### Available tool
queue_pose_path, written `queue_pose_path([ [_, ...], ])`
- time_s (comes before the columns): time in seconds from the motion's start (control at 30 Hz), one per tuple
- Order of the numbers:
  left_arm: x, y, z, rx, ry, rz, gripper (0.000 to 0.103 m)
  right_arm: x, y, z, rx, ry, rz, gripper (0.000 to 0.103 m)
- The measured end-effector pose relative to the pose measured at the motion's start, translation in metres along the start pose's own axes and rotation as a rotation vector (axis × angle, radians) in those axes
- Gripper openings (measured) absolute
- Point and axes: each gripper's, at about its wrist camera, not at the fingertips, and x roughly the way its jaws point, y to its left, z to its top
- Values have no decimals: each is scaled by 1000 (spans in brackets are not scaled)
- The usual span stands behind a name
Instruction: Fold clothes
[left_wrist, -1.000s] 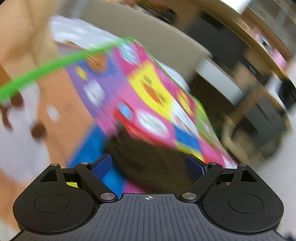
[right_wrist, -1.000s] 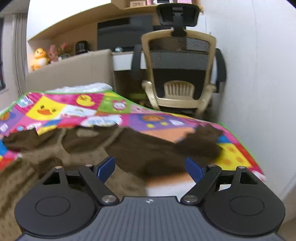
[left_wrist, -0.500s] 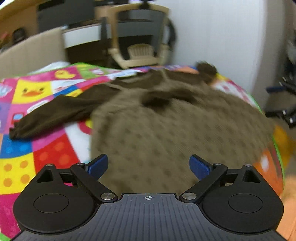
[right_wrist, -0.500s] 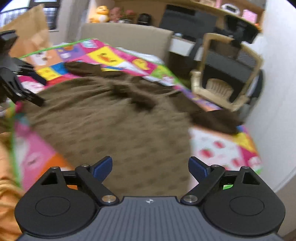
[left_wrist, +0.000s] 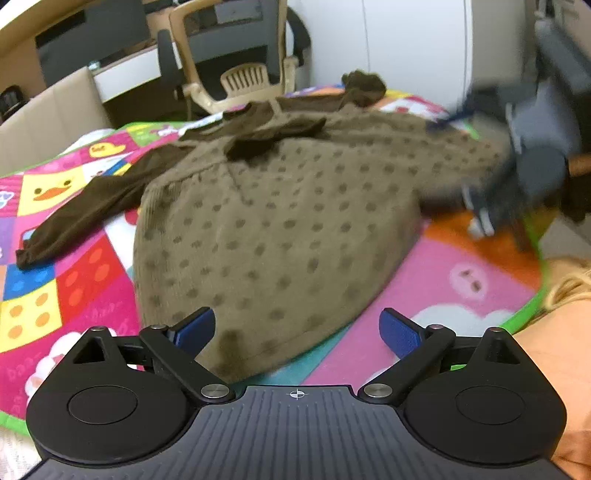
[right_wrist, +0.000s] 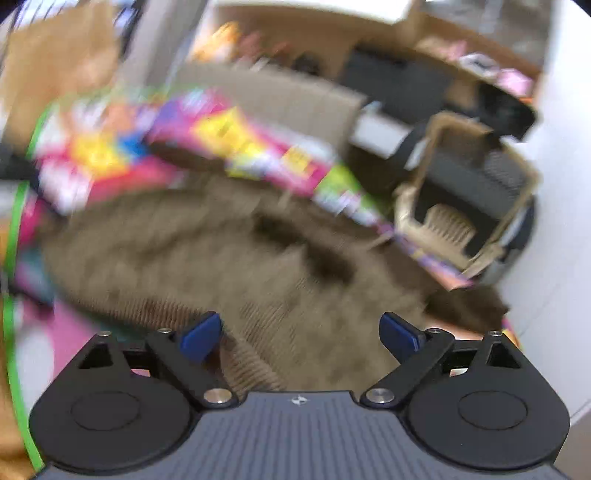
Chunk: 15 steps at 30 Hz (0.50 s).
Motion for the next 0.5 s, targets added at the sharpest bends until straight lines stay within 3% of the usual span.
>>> queue_pose_path([
  [0.13,8,9,-2,13,3,105,99,-10,-9,-6,-32,-3,-23,93],
  [0.3,5,46,0,-87,-40,271,100,-25,-1,-35,-47,65,101,94],
  [0.5,-6,74,13,-178,-104,361,99,-14,24,-46,-113,144,154,97],
])
